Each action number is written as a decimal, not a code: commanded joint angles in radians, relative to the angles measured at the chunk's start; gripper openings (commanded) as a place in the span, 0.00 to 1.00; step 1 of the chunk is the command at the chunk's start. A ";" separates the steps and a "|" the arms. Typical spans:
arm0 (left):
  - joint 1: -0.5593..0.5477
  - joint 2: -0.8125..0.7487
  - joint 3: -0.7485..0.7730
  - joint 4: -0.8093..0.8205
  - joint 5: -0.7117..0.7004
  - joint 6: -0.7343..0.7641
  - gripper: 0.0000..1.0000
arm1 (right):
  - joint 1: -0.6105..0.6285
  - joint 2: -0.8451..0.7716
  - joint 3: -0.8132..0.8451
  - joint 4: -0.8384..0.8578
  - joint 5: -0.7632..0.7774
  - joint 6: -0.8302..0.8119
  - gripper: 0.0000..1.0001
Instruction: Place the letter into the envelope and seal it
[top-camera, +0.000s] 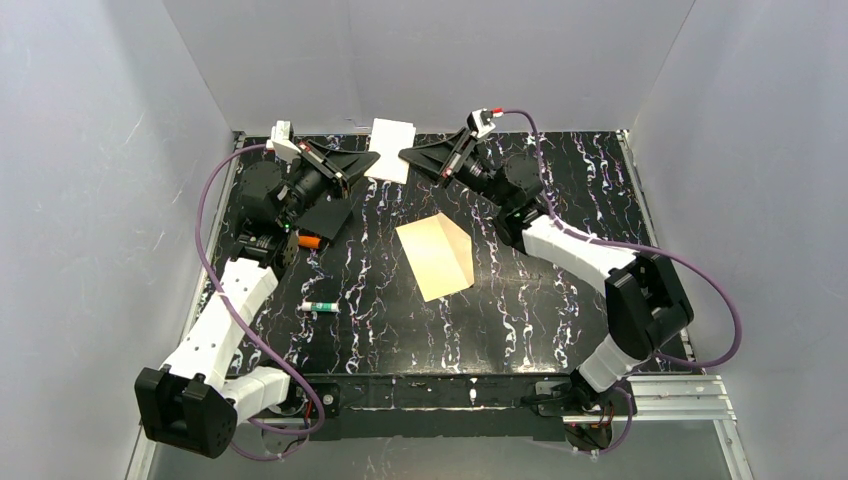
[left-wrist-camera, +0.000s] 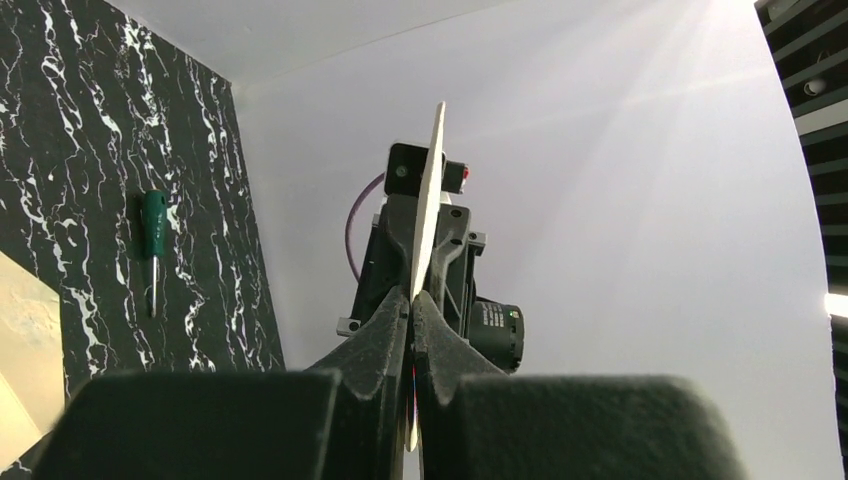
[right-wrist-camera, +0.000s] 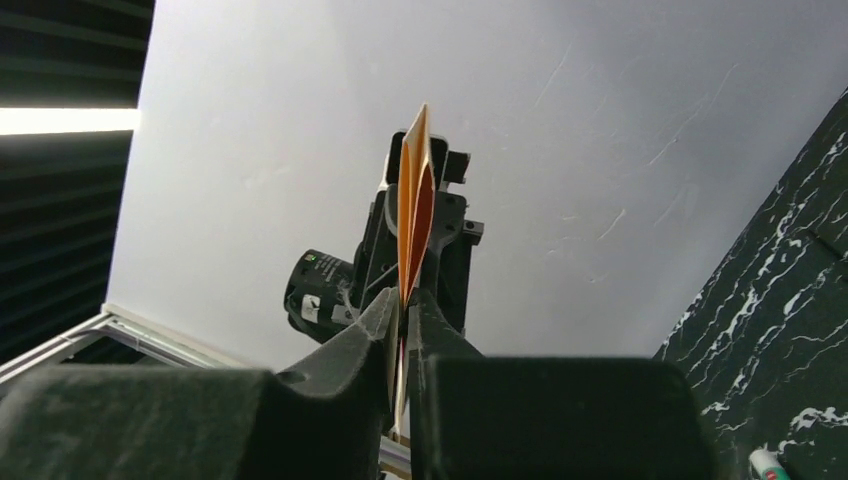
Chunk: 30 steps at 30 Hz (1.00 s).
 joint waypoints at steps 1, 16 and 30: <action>-0.003 -0.046 -0.020 0.024 0.014 0.026 0.00 | 0.002 0.022 0.059 0.053 -0.022 -0.001 0.11; -0.008 0.039 -0.040 -0.425 0.002 0.366 0.67 | -0.215 0.061 0.165 -1.275 0.036 -0.900 0.01; -0.090 0.507 0.085 -0.640 -0.098 0.560 0.56 | -0.234 0.256 0.160 -1.200 0.037 -1.177 0.01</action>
